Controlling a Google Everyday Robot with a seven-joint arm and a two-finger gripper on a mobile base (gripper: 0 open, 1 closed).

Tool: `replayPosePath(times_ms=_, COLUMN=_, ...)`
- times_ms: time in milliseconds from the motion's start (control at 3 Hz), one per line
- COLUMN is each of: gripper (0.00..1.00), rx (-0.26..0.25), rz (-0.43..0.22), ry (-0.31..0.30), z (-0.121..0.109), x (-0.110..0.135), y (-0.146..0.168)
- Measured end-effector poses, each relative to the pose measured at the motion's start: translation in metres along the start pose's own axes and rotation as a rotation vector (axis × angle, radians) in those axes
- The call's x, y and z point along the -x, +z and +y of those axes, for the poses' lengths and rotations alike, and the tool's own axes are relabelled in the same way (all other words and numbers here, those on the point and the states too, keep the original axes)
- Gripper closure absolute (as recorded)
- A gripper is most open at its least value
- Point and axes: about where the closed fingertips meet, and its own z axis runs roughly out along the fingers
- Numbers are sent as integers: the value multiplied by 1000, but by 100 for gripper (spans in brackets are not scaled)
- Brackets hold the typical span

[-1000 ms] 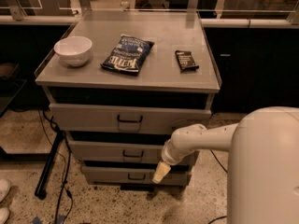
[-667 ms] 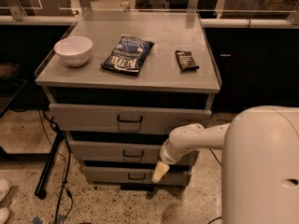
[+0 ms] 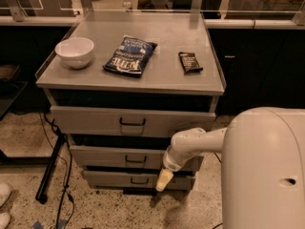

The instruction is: Open middle drawer

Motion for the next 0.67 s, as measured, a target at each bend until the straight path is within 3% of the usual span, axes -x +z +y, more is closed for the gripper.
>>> replayPosePath(times_ms=667, gripper=0, rx=68, rz=26, ry=-26, z=36, x=-20, y=-18)
